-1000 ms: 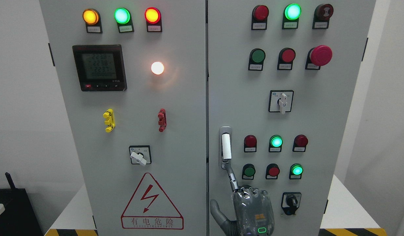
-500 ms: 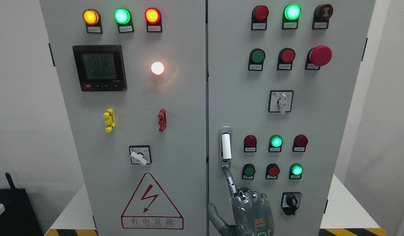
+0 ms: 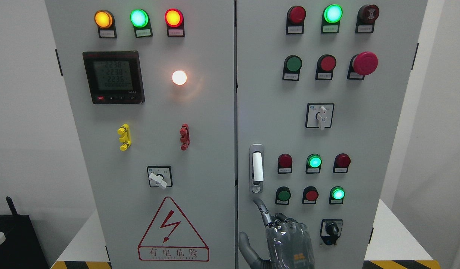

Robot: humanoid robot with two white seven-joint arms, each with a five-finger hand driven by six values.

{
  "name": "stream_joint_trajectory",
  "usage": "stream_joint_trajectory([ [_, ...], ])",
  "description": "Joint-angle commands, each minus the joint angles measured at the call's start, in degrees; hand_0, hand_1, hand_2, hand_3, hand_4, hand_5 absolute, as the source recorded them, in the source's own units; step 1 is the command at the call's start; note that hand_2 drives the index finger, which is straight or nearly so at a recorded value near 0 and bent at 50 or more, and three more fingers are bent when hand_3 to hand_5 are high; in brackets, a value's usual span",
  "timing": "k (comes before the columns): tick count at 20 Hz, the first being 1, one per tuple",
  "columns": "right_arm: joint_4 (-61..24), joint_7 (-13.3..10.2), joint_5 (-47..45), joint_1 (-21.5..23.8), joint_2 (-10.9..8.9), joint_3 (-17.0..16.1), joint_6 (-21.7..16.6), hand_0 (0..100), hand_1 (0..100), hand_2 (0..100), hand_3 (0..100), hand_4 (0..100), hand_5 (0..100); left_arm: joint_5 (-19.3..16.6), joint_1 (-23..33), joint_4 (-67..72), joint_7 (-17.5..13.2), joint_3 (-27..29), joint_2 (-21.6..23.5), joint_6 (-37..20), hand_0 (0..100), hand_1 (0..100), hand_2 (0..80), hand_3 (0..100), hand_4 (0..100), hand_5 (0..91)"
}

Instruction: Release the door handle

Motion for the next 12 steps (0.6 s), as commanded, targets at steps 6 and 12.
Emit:
stream_joint_trajectory([
  [6, -3.44, 0.22, -0.29, -1.42, -0.74, -0.54, -0.24, 51, 4, 73, 81, 63, 58, 0.00, 0.00, 0.97, -0.02, 0.62, 0.00, 0.05, 12, 39, 0.0, 0, 0, 0.0],
  [12, -3.09, -1.01, 7.26, -2.83, -0.83, -0.63, 2.66, 45, 5, 94, 100, 85, 84, 0.00, 0.00, 0.97, -0.02, 0.62, 0.00, 0.05, 12, 39, 0.0, 0, 0, 0.0],
])
